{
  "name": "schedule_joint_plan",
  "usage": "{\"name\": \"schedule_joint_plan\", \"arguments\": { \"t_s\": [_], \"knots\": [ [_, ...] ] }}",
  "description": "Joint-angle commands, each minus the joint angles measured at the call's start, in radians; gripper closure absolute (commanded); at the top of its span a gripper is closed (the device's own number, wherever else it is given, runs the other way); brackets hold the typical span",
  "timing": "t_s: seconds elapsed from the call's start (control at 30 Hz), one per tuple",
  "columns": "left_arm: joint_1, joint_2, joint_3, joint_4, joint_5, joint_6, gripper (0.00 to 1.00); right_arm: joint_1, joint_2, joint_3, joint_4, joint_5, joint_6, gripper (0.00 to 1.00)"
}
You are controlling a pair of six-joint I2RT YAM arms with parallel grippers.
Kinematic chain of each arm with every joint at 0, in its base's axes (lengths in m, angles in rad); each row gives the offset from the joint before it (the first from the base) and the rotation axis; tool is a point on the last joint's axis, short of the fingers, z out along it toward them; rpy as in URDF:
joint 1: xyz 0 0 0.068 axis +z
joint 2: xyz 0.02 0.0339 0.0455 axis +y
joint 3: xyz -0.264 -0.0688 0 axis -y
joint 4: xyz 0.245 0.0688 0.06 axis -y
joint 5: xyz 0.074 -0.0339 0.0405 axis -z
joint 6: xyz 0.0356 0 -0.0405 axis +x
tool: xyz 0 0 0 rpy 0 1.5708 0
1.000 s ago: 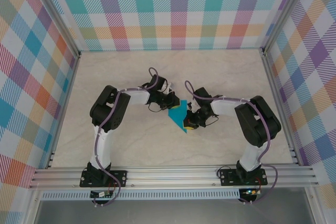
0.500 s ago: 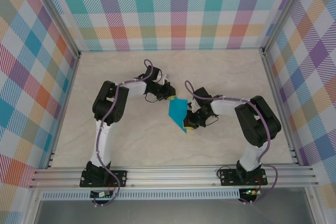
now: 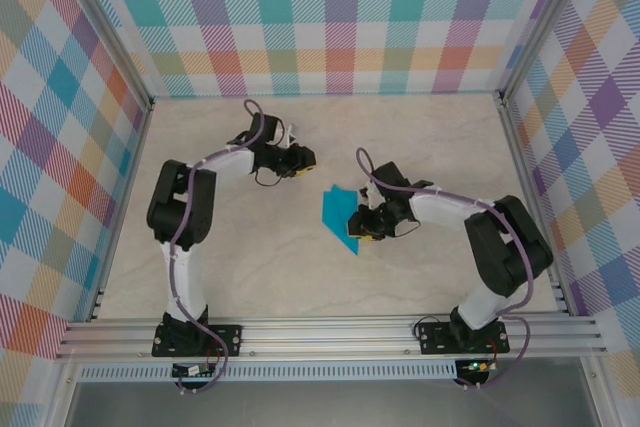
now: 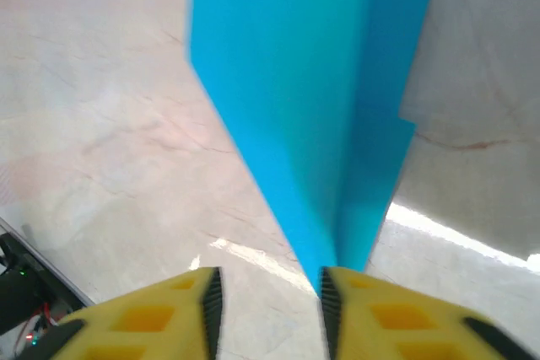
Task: Fold a paper plane with a square sheet of paper (fold left side to right side)
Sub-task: Fourth fold the wing at the center of the table, then turn over the paper at the center of the table.
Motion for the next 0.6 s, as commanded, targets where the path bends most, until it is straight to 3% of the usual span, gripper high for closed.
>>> {"name": "schedule_joint_plan", "arguments": {
  "t_s": [0.0, 0.1, 0.23, 0.57],
  "knots": [
    [-0.04, -0.123, -0.136, 0.082, -0.037, -0.047, 0.64, -0.014, -0.15, -0.01, -0.036, 0.147, -0.012, 0.48],
    [-0.099, -0.171, -0.234, 0.14, -0.06, -0.09, 0.63, -0.02, -0.281, -0.034, -0.092, 0.252, -0.011, 0.36],
    [-0.17, -0.134, -0.257, 0.175, -0.073, -0.116, 0.63, -0.02, -0.418, -0.063, -0.129, 0.269, -0.004, 0.26],
    [-0.236, 0.037, -0.15, 0.164, -0.093, -0.128, 0.63, -0.02, -0.577, -0.11, -0.182, 0.304, 0.018, 0.2]
  ]
}}
